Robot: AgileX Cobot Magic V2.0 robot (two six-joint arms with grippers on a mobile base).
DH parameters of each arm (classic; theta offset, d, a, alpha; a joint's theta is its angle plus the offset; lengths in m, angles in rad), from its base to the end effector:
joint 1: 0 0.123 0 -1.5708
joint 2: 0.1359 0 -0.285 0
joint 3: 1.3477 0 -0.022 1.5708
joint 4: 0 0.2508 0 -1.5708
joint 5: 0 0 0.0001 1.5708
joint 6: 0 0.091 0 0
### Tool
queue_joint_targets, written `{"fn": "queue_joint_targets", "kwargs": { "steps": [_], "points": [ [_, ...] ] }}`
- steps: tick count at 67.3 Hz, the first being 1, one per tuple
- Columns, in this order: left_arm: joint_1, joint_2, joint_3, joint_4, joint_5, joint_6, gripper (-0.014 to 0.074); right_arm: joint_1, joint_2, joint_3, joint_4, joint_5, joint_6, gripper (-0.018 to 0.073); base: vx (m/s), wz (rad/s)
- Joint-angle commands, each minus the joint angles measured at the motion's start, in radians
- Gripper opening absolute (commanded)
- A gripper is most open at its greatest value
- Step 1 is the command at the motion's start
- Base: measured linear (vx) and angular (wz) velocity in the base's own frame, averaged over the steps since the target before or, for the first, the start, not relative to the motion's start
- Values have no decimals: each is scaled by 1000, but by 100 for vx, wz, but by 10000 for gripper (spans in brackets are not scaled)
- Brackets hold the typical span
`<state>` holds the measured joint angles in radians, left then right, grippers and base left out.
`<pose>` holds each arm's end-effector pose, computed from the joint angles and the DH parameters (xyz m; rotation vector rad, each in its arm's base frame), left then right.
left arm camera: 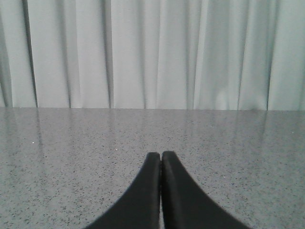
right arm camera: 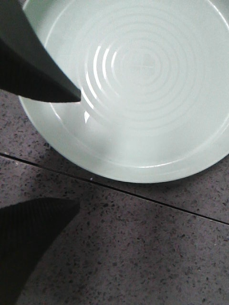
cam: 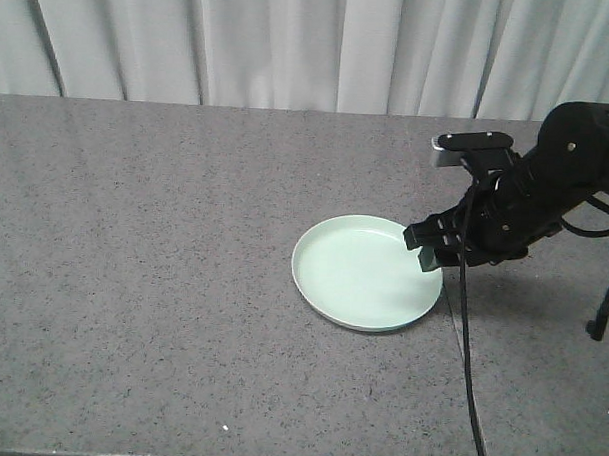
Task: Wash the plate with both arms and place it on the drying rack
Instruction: 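Close the right gripper on the plate rim nearest the robot's right side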
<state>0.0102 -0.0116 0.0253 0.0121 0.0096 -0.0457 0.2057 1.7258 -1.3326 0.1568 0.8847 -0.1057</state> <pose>0.0565 0.0006 0.2044 -0.0331 1.5066 -0.0187 0.3516 0.0846 0.2577 -0.3241 2.7423 0.2204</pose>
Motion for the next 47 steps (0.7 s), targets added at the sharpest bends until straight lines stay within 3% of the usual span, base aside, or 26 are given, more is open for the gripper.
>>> {"fn": "queue_joint_targets", "kwargs": {
  "steps": [1, 39, 47],
  "points": [
    [-4, -13, -31, -2, -68, -5, -6, 1, -2, -60, -4, -21, 1, 405, 0, 0],
    [-4, -13, -31, -2, -68, -5, -6, 1, 161, -141, -14, -16, -4, 367, 0, 0],
    [-4, -13, -31, -2, -68, -5, -6, 1, 162, -141, -14, -13, -4, 307, 0, 0]
  ]
}}
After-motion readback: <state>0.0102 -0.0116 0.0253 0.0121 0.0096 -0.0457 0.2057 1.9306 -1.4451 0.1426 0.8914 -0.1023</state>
